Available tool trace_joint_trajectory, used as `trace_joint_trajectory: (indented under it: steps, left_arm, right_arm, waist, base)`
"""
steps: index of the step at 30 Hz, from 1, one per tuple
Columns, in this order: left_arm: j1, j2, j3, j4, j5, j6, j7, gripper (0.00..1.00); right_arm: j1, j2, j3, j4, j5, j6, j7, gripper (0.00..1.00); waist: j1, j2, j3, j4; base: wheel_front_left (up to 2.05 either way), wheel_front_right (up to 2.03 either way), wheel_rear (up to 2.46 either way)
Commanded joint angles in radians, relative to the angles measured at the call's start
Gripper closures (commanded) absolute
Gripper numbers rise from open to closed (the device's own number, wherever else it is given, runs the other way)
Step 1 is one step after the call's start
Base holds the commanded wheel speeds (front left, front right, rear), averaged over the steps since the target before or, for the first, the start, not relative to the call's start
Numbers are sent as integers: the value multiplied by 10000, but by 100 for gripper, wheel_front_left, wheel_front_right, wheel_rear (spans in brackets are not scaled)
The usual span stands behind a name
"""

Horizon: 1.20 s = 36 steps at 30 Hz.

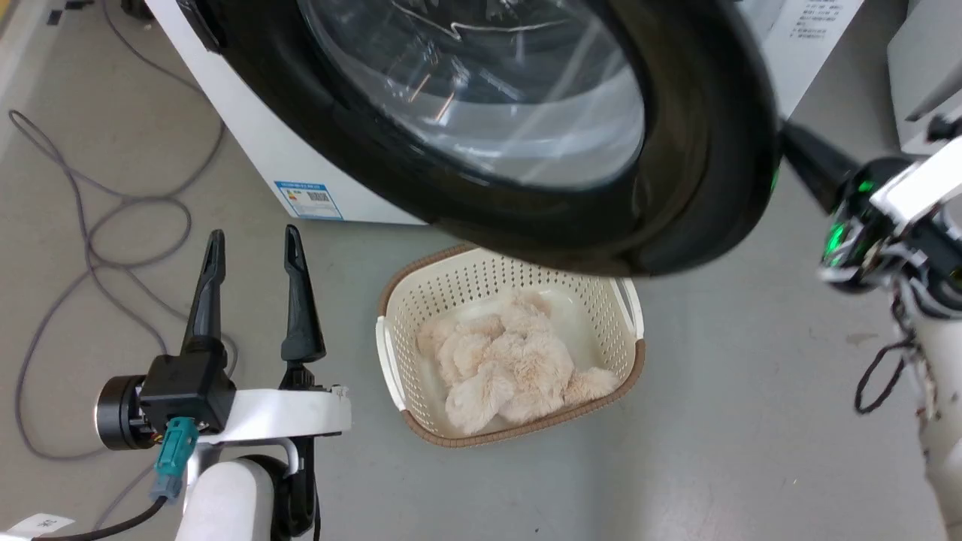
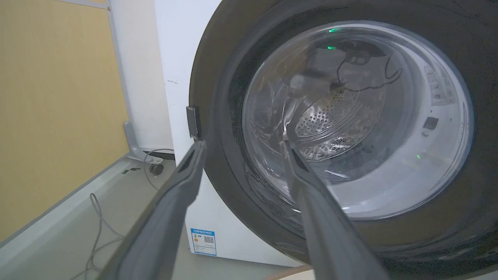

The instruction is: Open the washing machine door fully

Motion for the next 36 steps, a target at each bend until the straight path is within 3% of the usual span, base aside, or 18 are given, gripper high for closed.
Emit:
trace_joint_trajectory:
  steps: [1,13,25,36]
  left_arm:
    - [165,12,-23,36,64,-51,-55,0]
    - [546,12,-10,118,3,-76,-55,0]
    - [1096,12,66,257,46,-258,-55,0]
    - [1417,12,228,361,137,-351,-55,0]
  right_arm:
    - [373,230,146,-229,114,12,207,100]
    - [2497,720,605,-2231,456,12,1047,100]
    - [4663,1529,1695,-4359,280,12,1549,100]
    - [5794,1956,2818,-4934,104,12,1767,100]
  waist:
    - [0,-1,-105,10]
    - [0,-1,-722,93]
    - [0,-1,-1483,182]
    - [0,-1,-1886,244]
  base:
    - [0,0,0]
    - [0,0,0]
    - [0,0,0]
    - [0,0,0]
